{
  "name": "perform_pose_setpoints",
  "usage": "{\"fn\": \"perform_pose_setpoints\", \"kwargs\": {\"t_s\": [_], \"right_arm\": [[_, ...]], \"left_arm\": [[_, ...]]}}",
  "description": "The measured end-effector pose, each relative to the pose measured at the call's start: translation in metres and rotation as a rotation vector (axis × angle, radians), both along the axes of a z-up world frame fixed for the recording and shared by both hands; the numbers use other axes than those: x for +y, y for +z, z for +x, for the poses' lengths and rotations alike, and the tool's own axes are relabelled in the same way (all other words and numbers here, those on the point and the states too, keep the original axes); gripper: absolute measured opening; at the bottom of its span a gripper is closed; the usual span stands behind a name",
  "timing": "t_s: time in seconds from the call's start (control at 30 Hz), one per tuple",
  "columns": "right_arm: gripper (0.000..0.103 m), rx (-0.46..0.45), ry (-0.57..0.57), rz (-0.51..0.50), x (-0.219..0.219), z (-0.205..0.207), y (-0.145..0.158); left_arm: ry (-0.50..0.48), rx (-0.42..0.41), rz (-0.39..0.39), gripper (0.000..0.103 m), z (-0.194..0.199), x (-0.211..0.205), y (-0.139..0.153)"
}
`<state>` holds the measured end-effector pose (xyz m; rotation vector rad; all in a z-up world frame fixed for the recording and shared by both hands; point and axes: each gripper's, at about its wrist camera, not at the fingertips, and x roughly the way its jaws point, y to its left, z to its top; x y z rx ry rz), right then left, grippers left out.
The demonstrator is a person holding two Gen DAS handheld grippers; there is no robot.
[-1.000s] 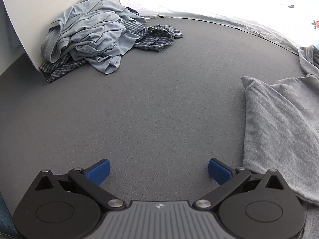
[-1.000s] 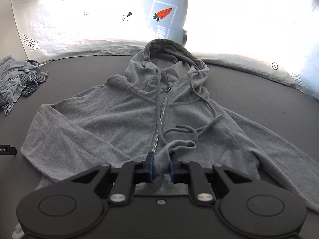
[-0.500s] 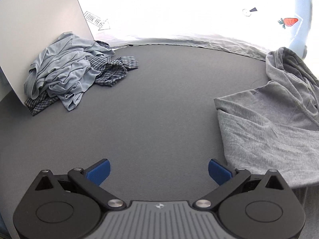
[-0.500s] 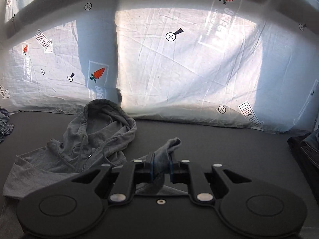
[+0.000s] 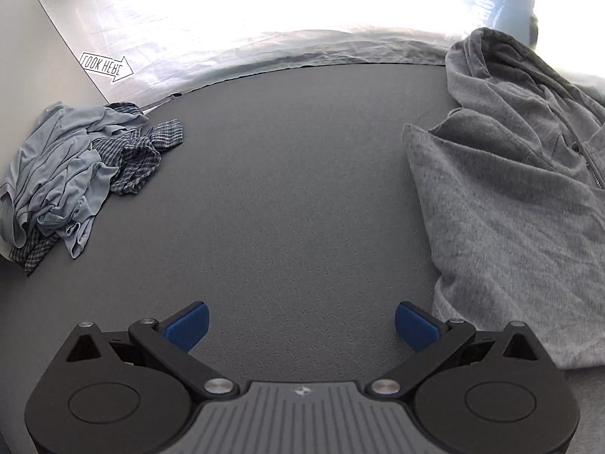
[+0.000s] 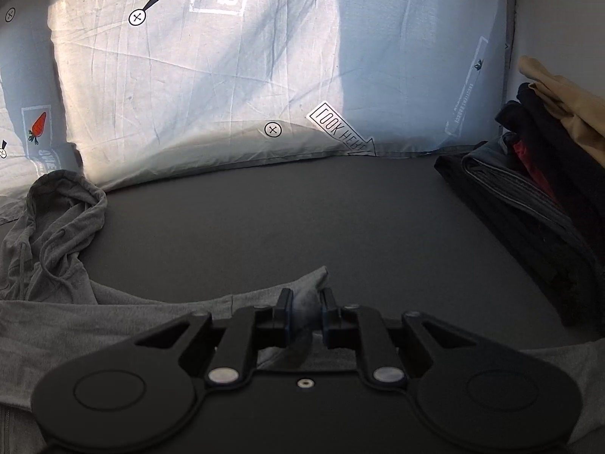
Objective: Fold clothes
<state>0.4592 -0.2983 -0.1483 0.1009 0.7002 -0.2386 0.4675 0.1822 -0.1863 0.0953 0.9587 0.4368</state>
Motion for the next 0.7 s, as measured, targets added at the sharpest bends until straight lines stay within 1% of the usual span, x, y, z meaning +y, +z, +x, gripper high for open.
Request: {"fn": "perform_pose_setpoints", "kwargs": {"t_s": [0.1, 0.2, 0.27, 0.33, 0.4, 0.43, 0.5, 0.53, 0.57, 0.6, 0.63, 0.7], "right_arm": [[0.016, 0.056, -0.026, 0.025, -0.001, 0.001, -0.019], [0.016, 0.104, -0.084, 0.081, -0.004, 0.000, -0.037], [0.017, 0.092, -0.124, 0.121, -0.008, -0.002, -0.043], [0.017, 0.094, -0.134, 0.127, -0.007, -0.002, -0.042], [0.017, 0.094, -0.146, 0.134, -0.007, -0.003, -0.041], [0.019, 0.089, -0.153, 0.157, -0.010, -0.004, -0.041], [0.027, 0.063, -0.171, 0.253, -0.018, -0.008, -0.041], [0.038, 0.049, -0.182, 0.303, -0.023, -0.011, -0.042], [0.044, 0.031, -0.198, 0.366, -0.027, -0.014, -0.042], [0.046, 0.011, -0.222, 0.442, -0.033, -0.018, -0.043], [0.047, -0.002, -0.239, 0.499, -0.037, -0.022, -0.045], [0.047, -0.024, -0.269, 0.595, -0.043, -0.028, -0.048]], "left_arm": [[0.004, -0.022, -0.015, 0.103, -0.004, 0.004, -0.001], [0.019, -0.020, -0.046, 0.103, -0.004, 0.009, -0.001], [0.025, -0.006, -0.061, 0.103, -0.003, 0.010, 0.000], [0.022, 0.014, -0.070, 0.103, -0.002, 0.010, 0.004], [-0.002, -0.011, -0.092, 0.103, -0.004, 0.006, 0.011], [-0.017, -0.029, -0.102, 0.103, -0.006, 0.004, 0.015], [-0.042, -0.061, -0.112, 0.103, -0.006, -0.003, 0.022], [-0.052, -0.071, -0.116, 0.103, -0.006, -0.007, 0.024], [-0.059, -0.070, -0.117, 0.103, -0.006, -0.009, 0.022], [-0.067, -0.059, -0.117, 0.103, -0.004, -0.013, 0.019], [-0.074, -0.046, -0.113, 0.103, -0.003, -0.016, 0.016], [-0.080, -0.005, -0.080, 0.103, -0.002, -0.022, 0.005]]}}
